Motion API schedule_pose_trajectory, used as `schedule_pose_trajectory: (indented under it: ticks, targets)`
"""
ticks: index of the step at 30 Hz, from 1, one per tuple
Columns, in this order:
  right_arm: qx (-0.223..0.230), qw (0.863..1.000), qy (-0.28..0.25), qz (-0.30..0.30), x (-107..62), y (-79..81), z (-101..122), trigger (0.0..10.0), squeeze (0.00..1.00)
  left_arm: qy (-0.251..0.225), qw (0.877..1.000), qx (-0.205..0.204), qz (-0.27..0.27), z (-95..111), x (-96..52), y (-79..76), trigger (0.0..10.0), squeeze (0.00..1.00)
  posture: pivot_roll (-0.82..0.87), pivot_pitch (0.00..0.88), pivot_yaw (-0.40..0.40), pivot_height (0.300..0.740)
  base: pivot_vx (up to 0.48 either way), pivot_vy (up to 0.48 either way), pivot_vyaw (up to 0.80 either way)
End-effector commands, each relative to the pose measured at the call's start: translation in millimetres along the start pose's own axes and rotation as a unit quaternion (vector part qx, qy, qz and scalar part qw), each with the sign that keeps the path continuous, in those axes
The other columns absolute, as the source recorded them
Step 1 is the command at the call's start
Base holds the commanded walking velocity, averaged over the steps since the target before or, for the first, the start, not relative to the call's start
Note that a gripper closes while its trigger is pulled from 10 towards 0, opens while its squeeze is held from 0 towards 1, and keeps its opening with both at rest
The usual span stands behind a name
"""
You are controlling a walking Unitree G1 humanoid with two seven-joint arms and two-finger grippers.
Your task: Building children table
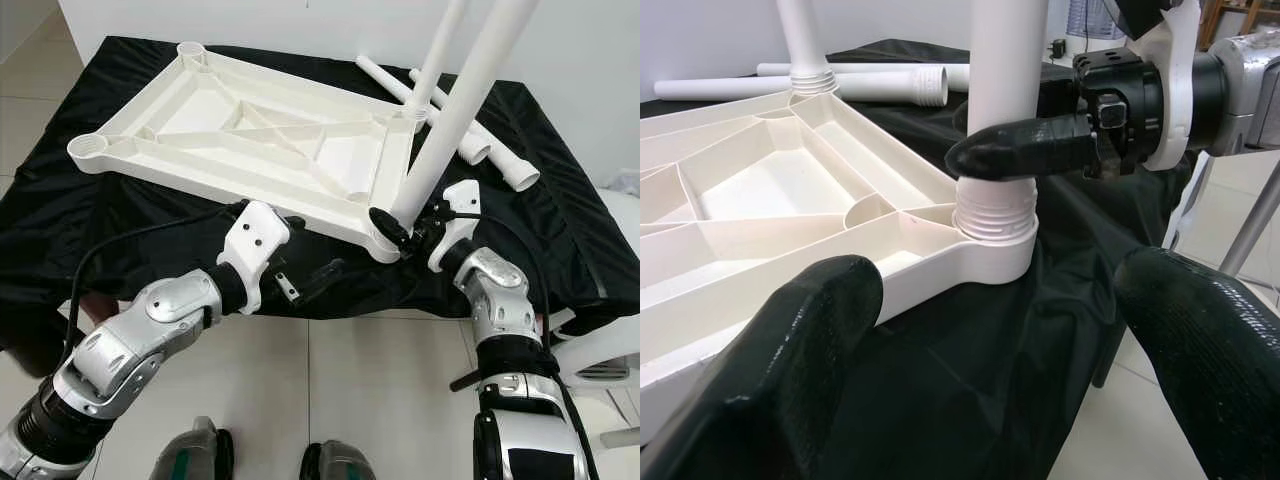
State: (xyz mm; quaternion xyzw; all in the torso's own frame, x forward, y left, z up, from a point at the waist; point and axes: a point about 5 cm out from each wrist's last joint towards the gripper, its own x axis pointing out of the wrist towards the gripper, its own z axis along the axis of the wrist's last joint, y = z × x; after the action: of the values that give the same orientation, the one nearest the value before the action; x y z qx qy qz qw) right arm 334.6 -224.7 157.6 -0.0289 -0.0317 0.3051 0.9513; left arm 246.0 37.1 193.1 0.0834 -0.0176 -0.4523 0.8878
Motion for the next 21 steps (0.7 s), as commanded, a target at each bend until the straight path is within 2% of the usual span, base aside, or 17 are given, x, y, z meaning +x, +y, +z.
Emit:
schedule_pose_trajectory:
  ticks: [1,8,9,10,11,12,21]
  targets:
    - [-0.001,1.000,0.001,0.005,-1.5,-2.2,0.0,0.0,0.00,-0.003,0.999,0.002,-0.045,2.9,-0.7,-5.2,10.0,0.00,0.07,0.076,-0.077,0.740,0.000,0.000,0.00]
    - [0.006,1.000,0.000,0.006,-3.3,-3.0,-3.1,0.0,0.00,-0.002,0.999,0.002,-0.046,2.9,-0.8,-5.2,10.0,0.00,0.07,0.077,-0.078,0.740,0.000,0.000,0.00]
    - [0.007,1.000,0.001,0.004,-3.6,-2.6,-4.1,2.0,0.00,-0.002,0.999,0.002,-0.046,2.9,-0.9,-5.2,10.0,0.00,0.07,0.077,-0.077,0.740,0.000,0.000,0.00]
    - [0.009,1.000,0.002,0.002,-3.9,-2.3,-5.0,7.0,0.00,-0.002,0.999,0.002,-0.046,2.8,-0.9,-5.2,10.0,0.00,0.06,0.077,-0.077,0.740,0.000,0.000,0.00]
    - [0.009,1.000,0.002,0.002,-3.9,-2.3,-5.0,7.0,0.00,-0.002,0.999,0.002,-0.046,2.8,-0.9,-5.2,10.0,0.00,0.06,0.077,-0.077,0.740,0.000,0.000,0.00]
    - [0.011,1.000,0.002,-0.002,-4.2,-2.2,-6.1,10.0,0.00,-0.002,0.999,0.002,-0.046,2.8,-0.9,-5.2,10.0,0.00,0.06,0.077,-0.077,0.740,0.000,0.000,0.00]
    - [0.029,0.999,-0.017,-0.041,-4.7,-1.8,-8.7,10.0,0.00,-0.002,0.999,0.002,-0.047,2.9,-0.6,-5.4,10.0,0.00,0.06,0.077,-0.079,0.740,0.000,0.000,0.00]
